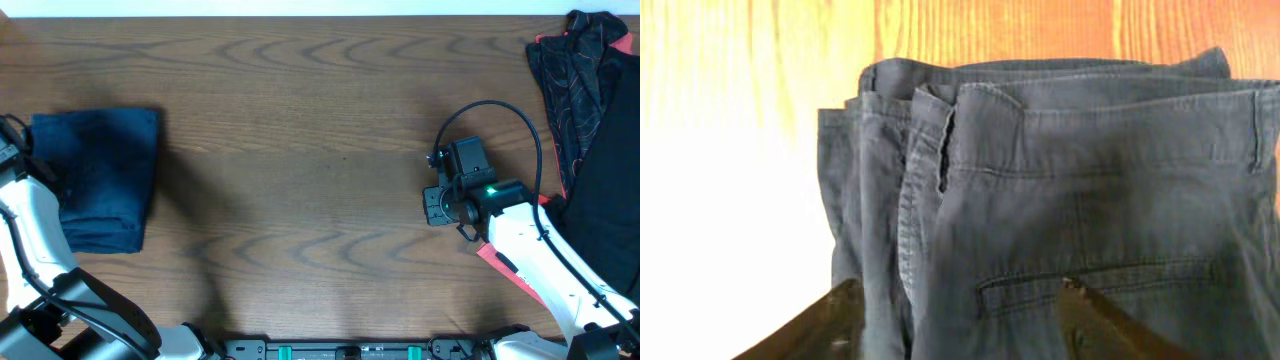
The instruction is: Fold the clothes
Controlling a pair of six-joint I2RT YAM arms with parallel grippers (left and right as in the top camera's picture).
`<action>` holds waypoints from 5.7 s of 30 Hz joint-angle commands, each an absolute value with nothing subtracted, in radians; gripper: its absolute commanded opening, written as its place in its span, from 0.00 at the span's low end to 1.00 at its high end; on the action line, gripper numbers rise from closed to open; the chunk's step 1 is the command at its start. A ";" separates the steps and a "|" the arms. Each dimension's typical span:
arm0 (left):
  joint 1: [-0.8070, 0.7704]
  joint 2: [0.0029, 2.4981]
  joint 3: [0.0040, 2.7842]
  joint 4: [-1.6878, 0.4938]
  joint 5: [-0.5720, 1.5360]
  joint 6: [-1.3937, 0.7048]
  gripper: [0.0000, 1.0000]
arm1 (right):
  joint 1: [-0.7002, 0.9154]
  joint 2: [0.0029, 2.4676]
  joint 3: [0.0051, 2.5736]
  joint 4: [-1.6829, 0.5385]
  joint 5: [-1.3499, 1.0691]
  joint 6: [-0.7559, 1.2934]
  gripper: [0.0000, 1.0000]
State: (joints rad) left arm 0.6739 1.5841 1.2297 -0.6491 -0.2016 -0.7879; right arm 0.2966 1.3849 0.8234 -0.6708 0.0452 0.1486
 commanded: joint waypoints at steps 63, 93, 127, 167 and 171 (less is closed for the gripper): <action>-0.385 0.734 0.799 -0.630 -0.263 -0.274 0.98 | 0.104 0.276 0.503 -0.633 0.134 0.258 0.99; -0.385 0.640 0.799 -0.653 -0.263 -0.274 0.98 | 0.104 0.194 0.500 -0.648 0.131 0.258 0.99; -0.385 0.640 0.799 -0.653 -0.263 -0.274 0.98 | 0.121 0.004 0.001 0.023 -0.065 0.069 0.99; -0.385 0.640 0.799 -0.653 -0.263 -0.274 0.98 | 0.110 0.005 0.006 -0.070 -0.072 -0.162 0.99; -0.385 0.640 0.799 -0.653 -0.263 -0.274 0.98 | 0.110 0.005 0.006 -0.070 -0.072 -0.162 0.99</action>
State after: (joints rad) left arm -0.3817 0.6399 0.8082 -0.6537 -0.2470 -0.2653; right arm 0.1162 0.0109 0.0063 -0.0662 -0.0711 -0.1478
